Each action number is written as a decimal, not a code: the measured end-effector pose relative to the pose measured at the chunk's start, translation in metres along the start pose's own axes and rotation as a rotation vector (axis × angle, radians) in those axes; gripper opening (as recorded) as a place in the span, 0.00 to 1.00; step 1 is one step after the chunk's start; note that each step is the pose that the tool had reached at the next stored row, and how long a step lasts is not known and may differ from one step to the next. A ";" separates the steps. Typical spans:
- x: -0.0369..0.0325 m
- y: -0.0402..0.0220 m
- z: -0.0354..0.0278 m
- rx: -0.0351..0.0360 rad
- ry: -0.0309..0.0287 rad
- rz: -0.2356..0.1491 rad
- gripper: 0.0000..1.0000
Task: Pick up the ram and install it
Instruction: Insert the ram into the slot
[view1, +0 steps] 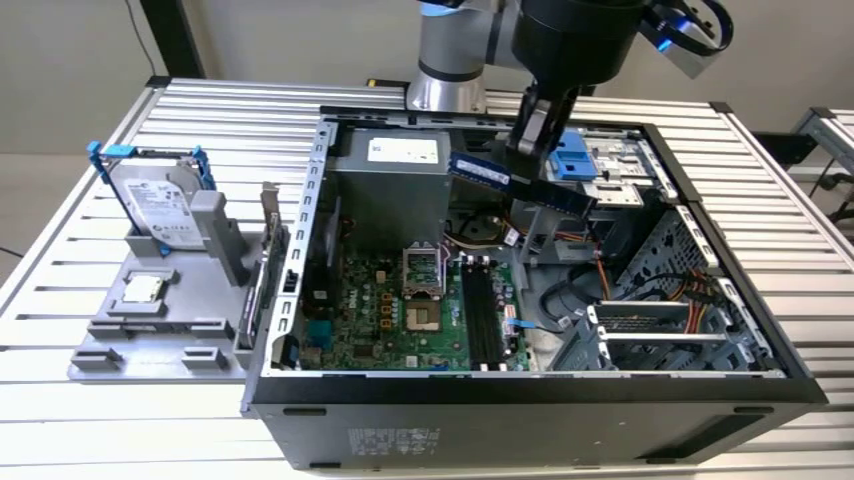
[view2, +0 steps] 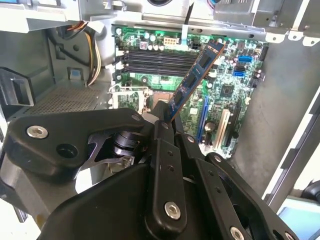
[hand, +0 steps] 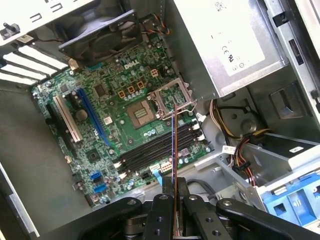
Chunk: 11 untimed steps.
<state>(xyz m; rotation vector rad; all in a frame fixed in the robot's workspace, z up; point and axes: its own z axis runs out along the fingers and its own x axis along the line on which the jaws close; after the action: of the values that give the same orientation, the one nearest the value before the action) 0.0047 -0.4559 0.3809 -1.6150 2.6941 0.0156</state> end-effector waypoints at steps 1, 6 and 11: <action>0.0000 0.0000 0.0000 0.0001 -0.0001 0.007 0.00; 0.0000 0.0000 0.0000 0.0003 -0.0004 0.046 0.00; 0.0000 0.0000 0.0000 0.0005 -0.0007 0.082 0.00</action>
<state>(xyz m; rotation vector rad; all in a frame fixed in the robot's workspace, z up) 0.0047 -0.4559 0.3809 -1.5026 2.7580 0.0155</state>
